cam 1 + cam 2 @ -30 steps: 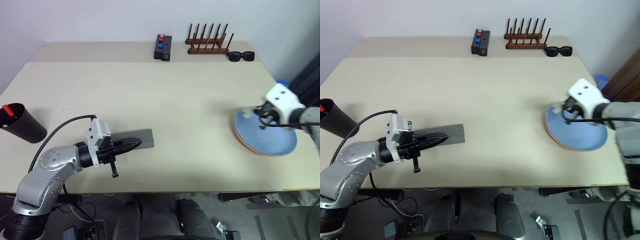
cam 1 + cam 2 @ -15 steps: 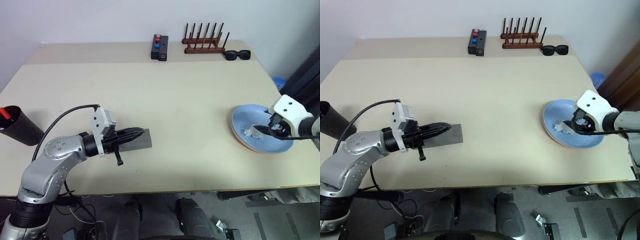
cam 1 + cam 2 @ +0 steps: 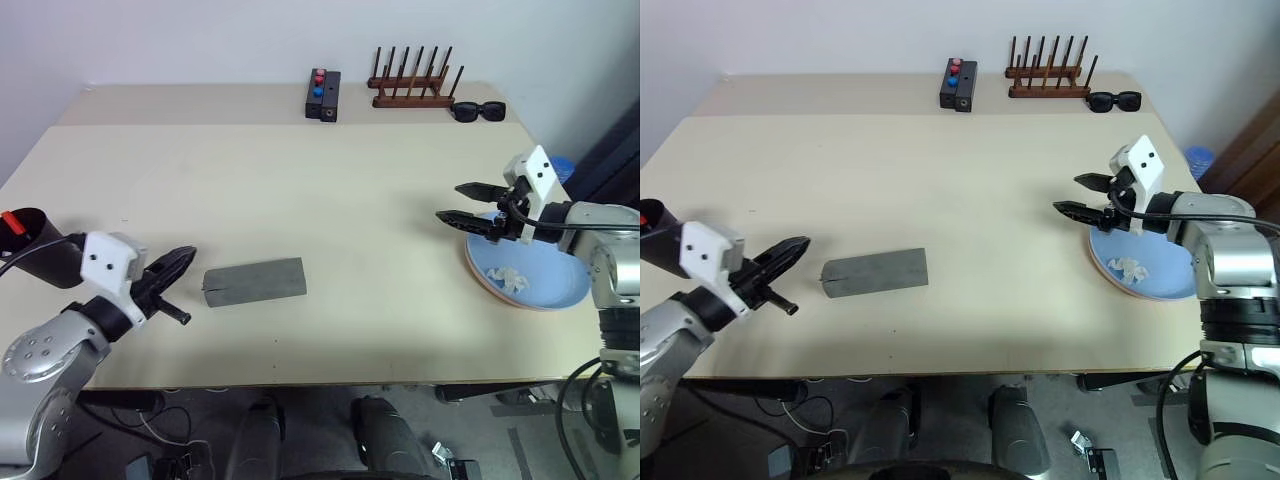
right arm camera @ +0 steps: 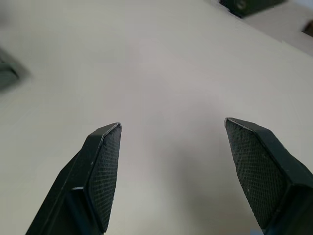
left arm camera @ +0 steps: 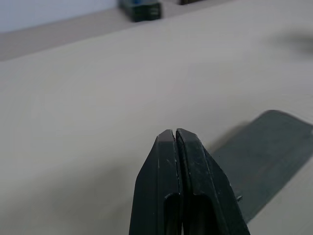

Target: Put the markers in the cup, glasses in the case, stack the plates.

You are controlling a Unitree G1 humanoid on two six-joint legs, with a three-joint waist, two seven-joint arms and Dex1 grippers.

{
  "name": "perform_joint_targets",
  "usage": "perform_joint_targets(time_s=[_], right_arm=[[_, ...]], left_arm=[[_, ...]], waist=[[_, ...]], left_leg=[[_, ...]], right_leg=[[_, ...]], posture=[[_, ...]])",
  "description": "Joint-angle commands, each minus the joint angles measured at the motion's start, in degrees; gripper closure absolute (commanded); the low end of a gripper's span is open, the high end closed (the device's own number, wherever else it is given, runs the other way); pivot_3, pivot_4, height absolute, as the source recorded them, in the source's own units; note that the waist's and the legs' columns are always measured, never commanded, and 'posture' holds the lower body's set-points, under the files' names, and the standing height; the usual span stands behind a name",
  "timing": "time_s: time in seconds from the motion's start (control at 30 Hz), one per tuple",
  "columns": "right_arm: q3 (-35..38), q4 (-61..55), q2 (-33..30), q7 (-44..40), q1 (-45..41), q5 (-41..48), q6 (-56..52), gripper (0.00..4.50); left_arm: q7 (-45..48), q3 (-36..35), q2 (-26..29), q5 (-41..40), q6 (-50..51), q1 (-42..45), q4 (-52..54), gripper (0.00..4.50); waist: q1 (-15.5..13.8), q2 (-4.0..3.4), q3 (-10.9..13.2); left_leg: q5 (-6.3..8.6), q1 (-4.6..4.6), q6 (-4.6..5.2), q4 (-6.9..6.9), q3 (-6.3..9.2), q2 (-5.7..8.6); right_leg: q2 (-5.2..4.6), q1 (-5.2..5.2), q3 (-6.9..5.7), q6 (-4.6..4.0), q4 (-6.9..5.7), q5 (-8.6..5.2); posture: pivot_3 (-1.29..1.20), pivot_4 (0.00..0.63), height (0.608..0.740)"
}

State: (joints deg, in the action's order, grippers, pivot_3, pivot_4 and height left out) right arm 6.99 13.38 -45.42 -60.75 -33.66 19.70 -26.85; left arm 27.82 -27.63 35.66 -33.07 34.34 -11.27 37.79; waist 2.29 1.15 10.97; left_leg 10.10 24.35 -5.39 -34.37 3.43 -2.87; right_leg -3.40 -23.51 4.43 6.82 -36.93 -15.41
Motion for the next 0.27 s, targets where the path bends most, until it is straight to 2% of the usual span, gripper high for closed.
perform_joint_targets(time_s=[0.03, 0.27], right_arm=[[-0.38, 3.06, 1.00, -0.53, -1.98, -0.37, 2.81, 1.08], [-1.74, 7.43, 3.03, -0.89, -2.54, -1.32, 5.82, 1.08]], left_arm=[[-0.25, -4.01, -0.10, -0.37, -1.33, -1.92, 2.65, 4.50], [0.46, -4.99, -0.57, -0.26, -2.21, -5.58, 2.87, 4.50]], waist=[[0.14, 0.00, 0.00], [0.37, -0.01, 0.01]], left_leg=[[0.00, -0.01, 0.00, 0.00, 0.00, 0.00], [0.00, -0.03, -0.01, 0.04, -0.02, -0.01]], right_leg=[[0.00, 0.00, 0.00, 0.00, 0.00, 0.00], [0.01, -0.05, 0.01, -0.01, -0.02, 0.00]], posture=[[0.00, 0.150, 0.740], [0.00, 0.150, 0.740]])
